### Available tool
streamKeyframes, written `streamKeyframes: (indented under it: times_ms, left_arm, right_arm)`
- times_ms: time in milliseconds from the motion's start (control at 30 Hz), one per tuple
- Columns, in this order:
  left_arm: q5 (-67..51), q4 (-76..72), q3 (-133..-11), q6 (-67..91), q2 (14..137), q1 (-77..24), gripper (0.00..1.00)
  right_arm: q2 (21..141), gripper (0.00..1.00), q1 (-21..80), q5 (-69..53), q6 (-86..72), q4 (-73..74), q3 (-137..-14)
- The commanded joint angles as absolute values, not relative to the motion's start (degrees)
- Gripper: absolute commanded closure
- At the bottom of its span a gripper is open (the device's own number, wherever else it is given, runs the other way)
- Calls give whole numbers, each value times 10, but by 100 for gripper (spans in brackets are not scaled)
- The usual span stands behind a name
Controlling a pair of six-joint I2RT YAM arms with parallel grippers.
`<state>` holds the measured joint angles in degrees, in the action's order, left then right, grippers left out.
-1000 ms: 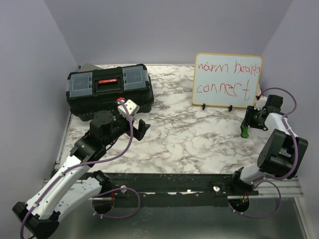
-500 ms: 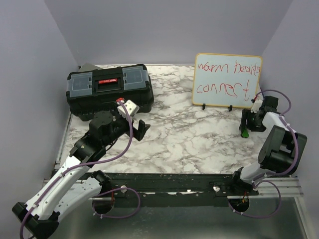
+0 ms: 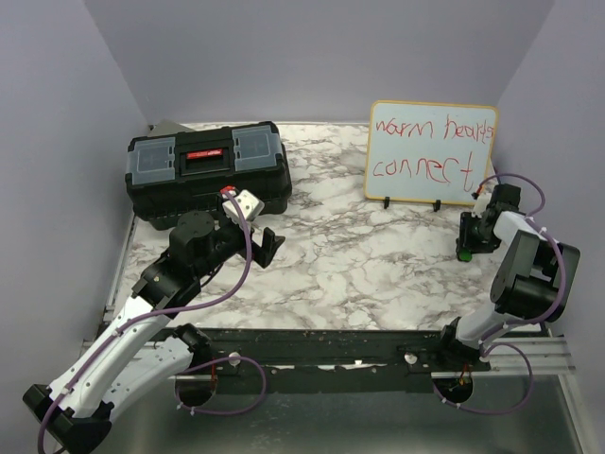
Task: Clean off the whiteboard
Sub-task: Pick up the whiteboard eraser from the center of the board.
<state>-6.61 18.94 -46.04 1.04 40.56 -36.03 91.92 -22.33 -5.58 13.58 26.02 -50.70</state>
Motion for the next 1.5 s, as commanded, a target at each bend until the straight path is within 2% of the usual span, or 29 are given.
streamKeyframes:
  times_ms: [0, 200, 433, 500, 600, 767, 967, 1067, 1133, 1467]
  left_arm:
    - [-53, 181, -454, 4, 399, -363, 2]
    - [-53, 180, -454, 4, 398, -363, 2]
    - [-56, 173, -448, 3, 396, -363, 2]
    - [-58, 164, -442, 3, 392, -362, 2]
    - [-72, 149, -434, 4, 386, -362, 1]
    - [-155, 107, -427, 42, 402, -362, 2]
    - [-265, 70, -474, 140, 485, -362, 4]
    - [-271, 76, -501, 177, 514, -363, 5]
    - [-267, 72, -501, 193, 517, -363, 5]
    - [-218, 52, -415, 243, 446, -363, 5]
  right_arm:
    - [945, 53, -221, -43, 136, 249, -511]
    - [956, 58, -222, -54, 135, 250, -515]
    - [957, 86, -221, -74, 140, 257, -515]
    - [947, 92, -221, -90, 144, 263, -516]
    - [918, 95, -222, -147, 162, 275, -516]
    - [860, 97, -221, -268, 203, 313, -521]
    - [782, 99, -221, -321, 207, 296, -502]
    - [793, 96, -201, -250, 210, 289, -504]
    - [806, 90, -186, -204, 215, 281, -501]
    - [861, 85, -127, -91, 206, 249, -487]
